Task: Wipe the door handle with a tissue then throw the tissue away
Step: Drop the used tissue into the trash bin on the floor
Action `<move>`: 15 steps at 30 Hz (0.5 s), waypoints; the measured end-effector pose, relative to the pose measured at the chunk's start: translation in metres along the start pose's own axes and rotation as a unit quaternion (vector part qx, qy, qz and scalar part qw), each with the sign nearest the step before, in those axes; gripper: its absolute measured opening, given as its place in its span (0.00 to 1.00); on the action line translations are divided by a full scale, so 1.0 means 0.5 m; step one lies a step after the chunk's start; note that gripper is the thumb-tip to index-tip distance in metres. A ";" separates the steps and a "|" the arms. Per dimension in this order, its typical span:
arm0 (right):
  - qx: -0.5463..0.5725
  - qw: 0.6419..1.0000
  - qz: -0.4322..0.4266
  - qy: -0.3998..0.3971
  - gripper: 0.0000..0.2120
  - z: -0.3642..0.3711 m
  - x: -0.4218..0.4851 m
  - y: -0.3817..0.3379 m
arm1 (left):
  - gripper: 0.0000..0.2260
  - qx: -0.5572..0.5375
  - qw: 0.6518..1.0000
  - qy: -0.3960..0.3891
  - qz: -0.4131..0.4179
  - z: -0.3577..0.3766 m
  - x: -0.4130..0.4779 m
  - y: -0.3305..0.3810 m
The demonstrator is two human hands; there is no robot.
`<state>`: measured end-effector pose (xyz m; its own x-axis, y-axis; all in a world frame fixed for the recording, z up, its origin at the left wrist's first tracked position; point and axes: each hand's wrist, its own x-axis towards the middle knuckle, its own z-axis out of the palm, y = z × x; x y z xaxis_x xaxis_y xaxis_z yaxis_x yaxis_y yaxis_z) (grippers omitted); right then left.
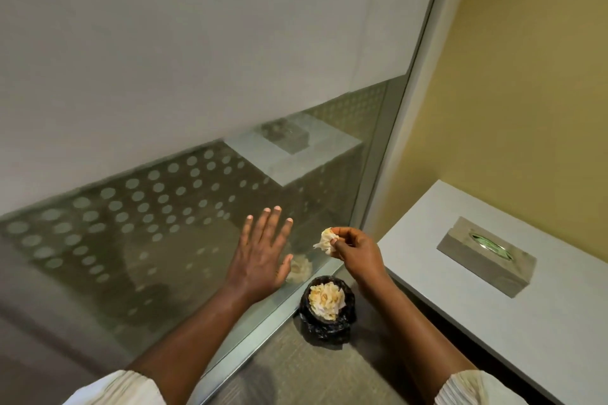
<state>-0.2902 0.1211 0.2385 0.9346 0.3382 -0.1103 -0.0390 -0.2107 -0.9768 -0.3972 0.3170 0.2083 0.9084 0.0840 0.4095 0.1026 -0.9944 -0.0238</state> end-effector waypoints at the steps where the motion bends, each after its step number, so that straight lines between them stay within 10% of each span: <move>1: -0.010 1.000 0.001 0.013 0.08 -0.008 0.015 0.003 | 0.32 -0.003 1.000 -0.004 0.003 0.013 0.016 0.002; 15: -0.161 0.978 0.015 0.131 0.07 -0.064 0.215 0.103 | 0.31 -0.016 0.988 -0.128 0.091 0.217 0.228 0.034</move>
<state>-0.1806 0.1173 0.1823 0.9950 0.0887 -0.0458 0.0058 -0.5099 -0.8602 -0.2478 0.3169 0.1554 0.9836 -0.0865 0.1580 -0.0802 -0.9957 -0.0456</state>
